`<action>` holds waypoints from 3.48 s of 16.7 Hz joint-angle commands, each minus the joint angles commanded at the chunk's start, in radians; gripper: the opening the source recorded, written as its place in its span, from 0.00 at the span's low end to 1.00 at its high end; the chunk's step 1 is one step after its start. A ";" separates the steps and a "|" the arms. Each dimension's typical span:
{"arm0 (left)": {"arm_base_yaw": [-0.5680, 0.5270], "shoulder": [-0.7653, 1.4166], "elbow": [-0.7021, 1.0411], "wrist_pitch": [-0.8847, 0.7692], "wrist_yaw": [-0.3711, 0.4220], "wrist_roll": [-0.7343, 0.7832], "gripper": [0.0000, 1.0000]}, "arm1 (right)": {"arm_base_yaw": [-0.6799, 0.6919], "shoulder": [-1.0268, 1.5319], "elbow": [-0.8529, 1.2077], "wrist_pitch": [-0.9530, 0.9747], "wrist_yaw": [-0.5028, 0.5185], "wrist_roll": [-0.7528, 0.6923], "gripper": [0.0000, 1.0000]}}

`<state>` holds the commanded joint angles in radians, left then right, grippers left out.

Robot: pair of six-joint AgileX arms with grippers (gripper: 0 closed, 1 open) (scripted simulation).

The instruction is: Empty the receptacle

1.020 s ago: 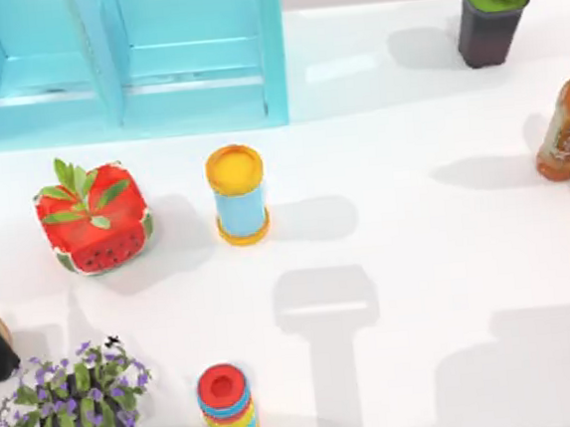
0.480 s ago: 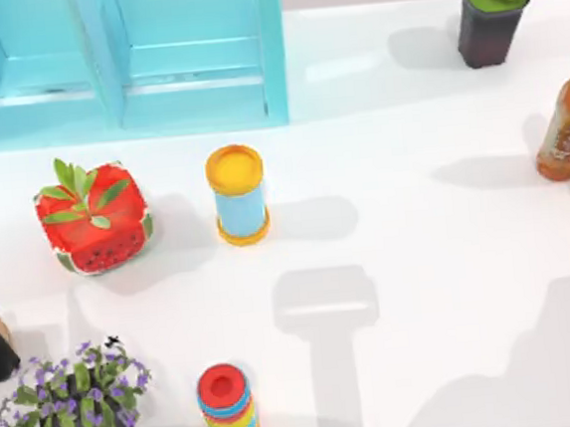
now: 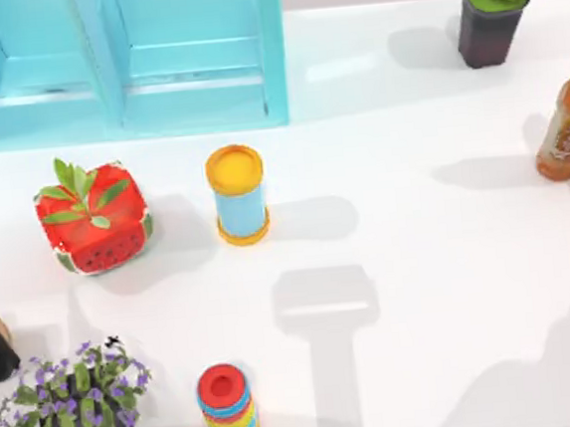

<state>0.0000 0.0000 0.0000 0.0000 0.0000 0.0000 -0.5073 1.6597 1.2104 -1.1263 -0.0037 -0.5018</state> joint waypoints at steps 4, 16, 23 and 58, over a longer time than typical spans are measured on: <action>0.000 0.000 0.000 0.000 0.000 0.000 1.00 | 0.001 0.052 -0.132 0.204 0.000 0.002 1.00; 0.000 0.000 0.000 0.000 0.000 0.000 1.00 | 0.000 0.081 -0.199 0.284 0.000 0.002 0.62; 0.000 0.000 0.000 0.000 0.000 0.000 1.00 | 0.000 0.081 -0.199 0.284 0.000 0.002 0.10; 0.000 0.000 0.000 0.000 0.000 0.000 1.00 | 0.212 0.009 0.177 -0.190 0.000 0.221 0.00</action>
<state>0.0000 0.0000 0.0000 0.0000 0.0000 0.0000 -0.2953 1.6684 1.3870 -1.3159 -0.0041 -0.2809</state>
